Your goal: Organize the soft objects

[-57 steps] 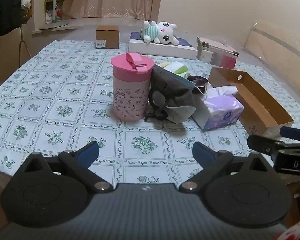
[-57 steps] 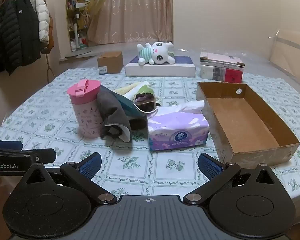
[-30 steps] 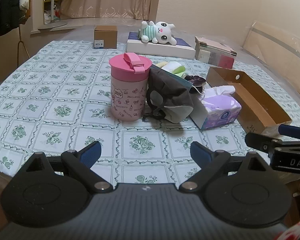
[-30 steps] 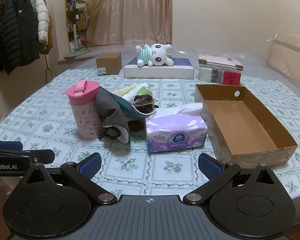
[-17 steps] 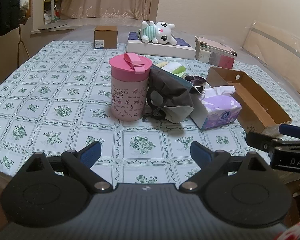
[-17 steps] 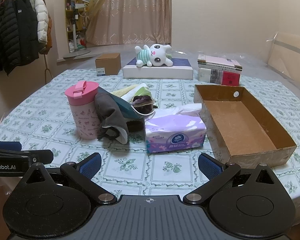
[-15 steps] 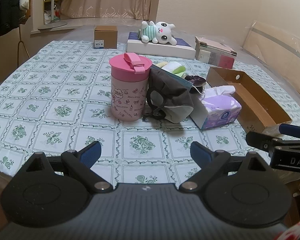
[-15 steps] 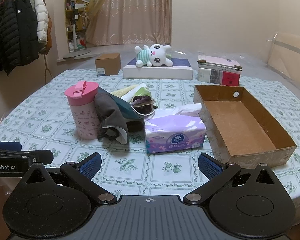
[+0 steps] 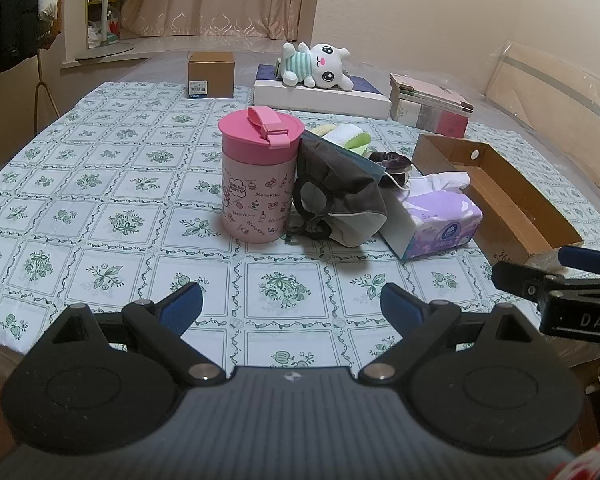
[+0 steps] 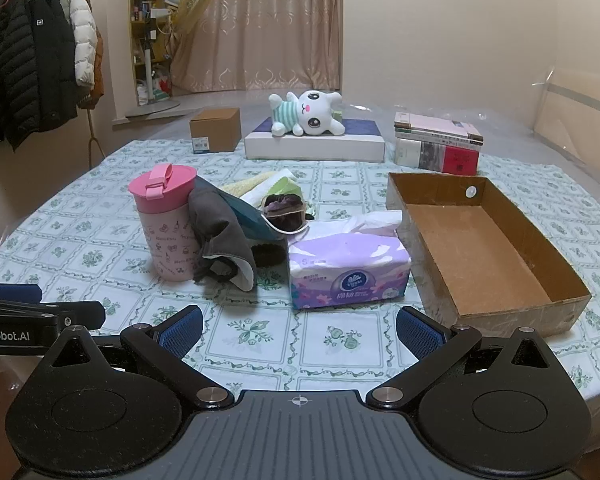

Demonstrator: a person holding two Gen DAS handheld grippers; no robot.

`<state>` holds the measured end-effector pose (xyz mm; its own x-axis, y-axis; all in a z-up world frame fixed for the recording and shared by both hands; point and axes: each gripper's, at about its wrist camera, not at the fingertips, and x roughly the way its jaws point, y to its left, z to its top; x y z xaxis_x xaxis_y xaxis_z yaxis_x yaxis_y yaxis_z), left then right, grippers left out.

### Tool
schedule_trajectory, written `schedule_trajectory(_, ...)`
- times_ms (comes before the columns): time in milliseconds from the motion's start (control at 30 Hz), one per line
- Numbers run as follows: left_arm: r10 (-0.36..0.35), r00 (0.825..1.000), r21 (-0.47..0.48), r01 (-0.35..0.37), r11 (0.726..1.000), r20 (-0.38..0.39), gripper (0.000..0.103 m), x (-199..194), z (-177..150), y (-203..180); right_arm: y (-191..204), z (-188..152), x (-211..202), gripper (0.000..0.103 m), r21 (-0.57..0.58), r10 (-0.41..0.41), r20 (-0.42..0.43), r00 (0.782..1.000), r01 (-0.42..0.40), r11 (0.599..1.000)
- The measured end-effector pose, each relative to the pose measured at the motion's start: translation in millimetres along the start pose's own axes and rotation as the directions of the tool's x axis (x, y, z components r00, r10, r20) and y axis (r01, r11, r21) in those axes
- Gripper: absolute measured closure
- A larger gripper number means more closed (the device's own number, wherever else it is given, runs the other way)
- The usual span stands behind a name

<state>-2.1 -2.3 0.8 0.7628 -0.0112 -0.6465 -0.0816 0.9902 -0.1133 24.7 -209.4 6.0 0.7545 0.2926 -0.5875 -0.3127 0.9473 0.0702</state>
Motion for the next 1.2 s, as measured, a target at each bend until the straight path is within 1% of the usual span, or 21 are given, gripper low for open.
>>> schedule_trajectory(1200,-0.001,1.0,-0.001,0.001,1.0,0.0,0.008,-0.2,0.0,-0.4,-4.2,2.7,1.2,0.001,-0.001,-0.005,0.0,1.0,0.005,1.0)
